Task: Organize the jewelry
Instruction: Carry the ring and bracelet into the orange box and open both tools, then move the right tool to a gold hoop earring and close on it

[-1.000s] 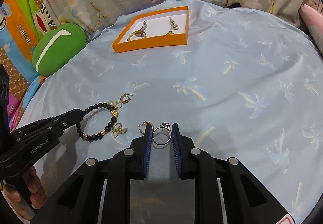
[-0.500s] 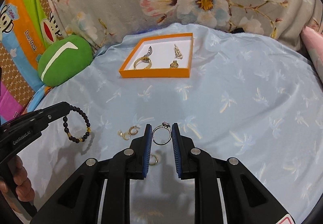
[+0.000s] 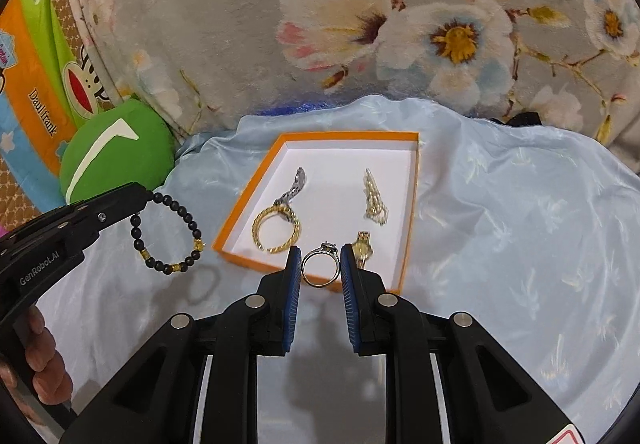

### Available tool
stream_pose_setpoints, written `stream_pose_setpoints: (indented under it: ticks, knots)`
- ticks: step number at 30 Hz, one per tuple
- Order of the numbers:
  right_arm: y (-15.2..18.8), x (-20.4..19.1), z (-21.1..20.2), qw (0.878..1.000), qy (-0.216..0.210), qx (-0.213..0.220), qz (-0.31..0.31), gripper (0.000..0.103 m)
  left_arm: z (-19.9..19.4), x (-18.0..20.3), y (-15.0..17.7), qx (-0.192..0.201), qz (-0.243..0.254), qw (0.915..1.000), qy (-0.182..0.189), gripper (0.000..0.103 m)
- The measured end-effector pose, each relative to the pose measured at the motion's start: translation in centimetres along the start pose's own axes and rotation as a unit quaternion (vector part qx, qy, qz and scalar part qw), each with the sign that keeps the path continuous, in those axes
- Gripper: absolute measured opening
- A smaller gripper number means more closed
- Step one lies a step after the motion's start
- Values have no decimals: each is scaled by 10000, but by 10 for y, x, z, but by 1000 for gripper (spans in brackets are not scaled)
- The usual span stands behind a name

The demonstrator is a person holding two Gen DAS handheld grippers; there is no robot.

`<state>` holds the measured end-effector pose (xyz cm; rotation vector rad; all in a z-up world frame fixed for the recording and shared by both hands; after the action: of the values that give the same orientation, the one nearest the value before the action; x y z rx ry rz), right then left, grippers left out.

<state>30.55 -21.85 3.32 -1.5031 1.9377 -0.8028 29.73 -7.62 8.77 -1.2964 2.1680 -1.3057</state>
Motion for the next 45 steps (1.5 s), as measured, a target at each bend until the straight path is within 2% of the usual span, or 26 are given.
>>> stream_pose_setpoints:
  ticks: [5,10,16,20,25,27,32,34,39,45]
  knots:
    - [-28,-1,55,9999,48,-79,40,18,65,-15,-26,-90,-70,9999,69,4]
    - [-42,-3,95,9998,110,-174,-8,19,119,-27,-33,-238,-62,9996,108,4]
    - [-44,-5,124,9993,135,-322,-121,19,155,-37,-35,-365,-129,9992,88,4]
    - [-43,-3,127,9995,177,-256,-81,19,164,-39,-33,-397,-201,9988,191,6]
    - [-45,9,108,9998,132,-81,123,19,146,-48,-36,-163,-414,9989,137,25]
    - [-43,15,93,9997,116,-1,194,19,130,-49,-37,-76,-462,9988,150,25]
    - [-24,26,44,9996,192,156,154,21,82,-46,-22,-12,-339,9994,-84,28]
    - [-7,29,21,9996,214,155,127,21,61,-45,-6,-53,-356,9992,-148,33]
    - [45,31,-31,9998,170,39,58,26,17,-42,46,-255,-450,9984,-229,36]
    - [122,18,-79,9991,270,-250,-225,27,-27,-33,112,-544,-771,9955,-90,38]
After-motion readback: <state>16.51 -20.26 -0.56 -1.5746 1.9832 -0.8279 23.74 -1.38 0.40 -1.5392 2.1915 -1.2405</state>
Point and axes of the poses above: each gripper's, at about its wrist camera, not at the fingertips, and z roughly the way its jaws point, x to its right, y to its underside, the point moved 5 cm from there along z, roughly the way its jaws point, and after that the axes turned 12 degrees about y, right-handed, at the moved point
